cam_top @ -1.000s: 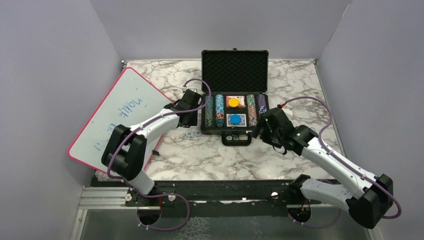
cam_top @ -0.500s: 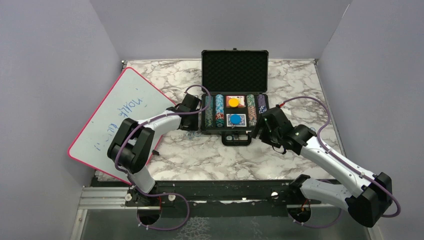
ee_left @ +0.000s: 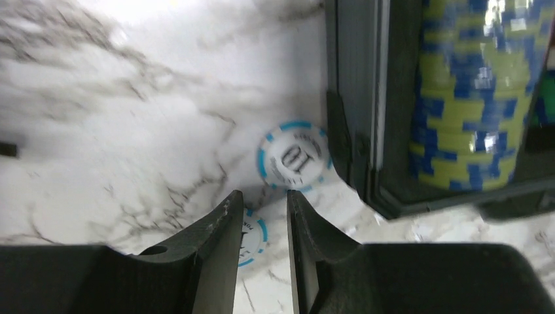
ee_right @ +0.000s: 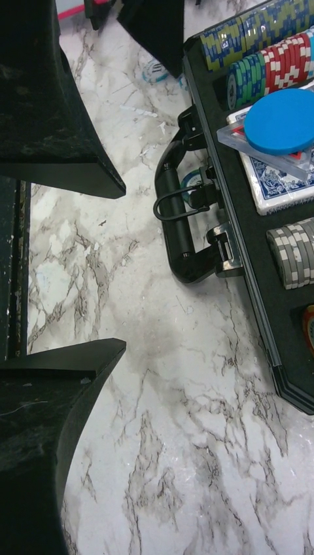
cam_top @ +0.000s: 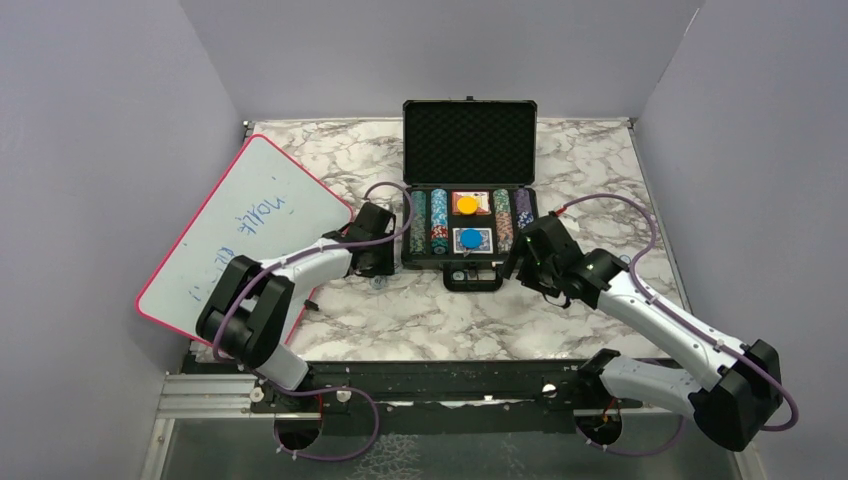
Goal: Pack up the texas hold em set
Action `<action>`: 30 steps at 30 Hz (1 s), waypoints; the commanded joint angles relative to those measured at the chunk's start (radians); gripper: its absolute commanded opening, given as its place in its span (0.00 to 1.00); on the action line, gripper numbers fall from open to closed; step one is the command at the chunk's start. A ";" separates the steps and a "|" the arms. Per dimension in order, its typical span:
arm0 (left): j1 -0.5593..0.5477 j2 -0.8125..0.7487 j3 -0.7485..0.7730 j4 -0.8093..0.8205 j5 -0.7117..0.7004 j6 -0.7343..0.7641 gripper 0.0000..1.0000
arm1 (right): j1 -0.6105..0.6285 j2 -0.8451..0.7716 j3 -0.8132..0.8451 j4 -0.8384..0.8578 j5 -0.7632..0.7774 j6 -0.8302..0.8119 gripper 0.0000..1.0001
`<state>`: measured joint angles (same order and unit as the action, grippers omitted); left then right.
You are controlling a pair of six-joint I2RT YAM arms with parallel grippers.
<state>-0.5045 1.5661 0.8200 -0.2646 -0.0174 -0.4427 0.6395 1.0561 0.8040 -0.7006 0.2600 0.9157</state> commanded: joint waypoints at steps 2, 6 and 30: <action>-0.071 -0.063 -0.087 -0.110 0.101 -0.104 0.34 | -0.004 0.029 -0.007 0.028 -0.031 -0.002 0.81; -0.094 -0.101 -0.094 -0.143 0.087 -0.128 0.34 | -0.004 0.051 -0.003 0.042 -0.066 -0.035 0.79; -0.015 0.080 0.226 -0.108 -0.140 0.012 0.34 | -0.004 0.034 0.005 0.055 -0.083 -0.046 0.78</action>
<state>-0.5396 1.5944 0.9863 -0.4465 -0.1368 -0.4385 0.6395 1.1183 0.8028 -0.6628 0.1780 0.8635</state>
